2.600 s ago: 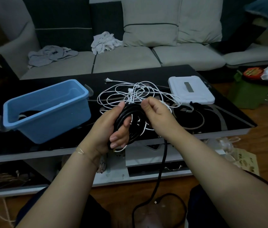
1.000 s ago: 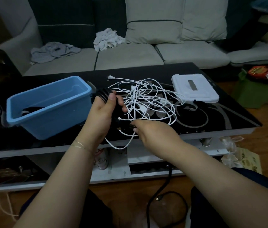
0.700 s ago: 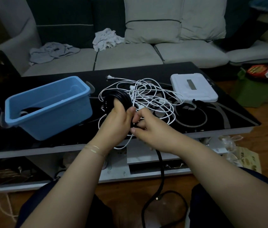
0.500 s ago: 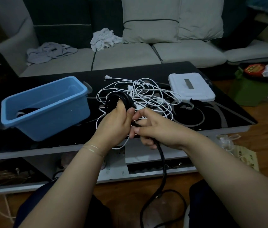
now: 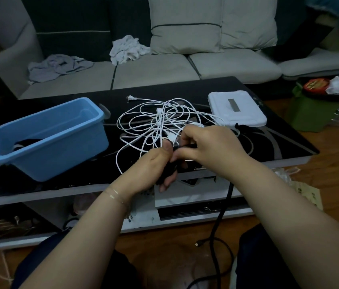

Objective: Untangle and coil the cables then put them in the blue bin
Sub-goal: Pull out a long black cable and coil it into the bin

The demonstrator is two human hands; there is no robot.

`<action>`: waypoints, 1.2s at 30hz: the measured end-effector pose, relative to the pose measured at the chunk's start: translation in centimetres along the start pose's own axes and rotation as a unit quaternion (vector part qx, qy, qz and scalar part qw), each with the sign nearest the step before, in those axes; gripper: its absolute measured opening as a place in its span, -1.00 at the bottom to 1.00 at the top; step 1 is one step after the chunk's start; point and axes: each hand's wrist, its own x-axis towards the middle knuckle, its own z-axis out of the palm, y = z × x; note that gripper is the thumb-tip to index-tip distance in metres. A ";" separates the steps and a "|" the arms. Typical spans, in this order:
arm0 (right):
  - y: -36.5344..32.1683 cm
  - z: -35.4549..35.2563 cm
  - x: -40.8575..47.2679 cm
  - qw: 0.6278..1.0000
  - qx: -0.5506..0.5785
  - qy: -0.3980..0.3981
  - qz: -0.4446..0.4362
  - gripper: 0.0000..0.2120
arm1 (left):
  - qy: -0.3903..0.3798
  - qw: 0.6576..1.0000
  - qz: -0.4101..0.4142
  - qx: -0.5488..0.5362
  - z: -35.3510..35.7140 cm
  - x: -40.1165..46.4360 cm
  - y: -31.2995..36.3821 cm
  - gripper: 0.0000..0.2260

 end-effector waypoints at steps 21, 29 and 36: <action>1.1 2.3 2.0 0.903 0.429 0.009 0.029 -0.63 | -0.034 0.964 0.011 -0.262 -1.2 -1.3 0.9 -0.49; 0.0 5.2 1.7 0.878 0.477 -0.004 0.031 -0.82 | 0.043 0.922 0.043 -0.382 -2.2 -1.8 1.8 -0.45; -2.2 7.8 0.2 0.951 0.282 -0.122 0.043 -0.70 | 0.117 0.850 0.052 -0.511 -3.0 -1.4 2.3 -0.54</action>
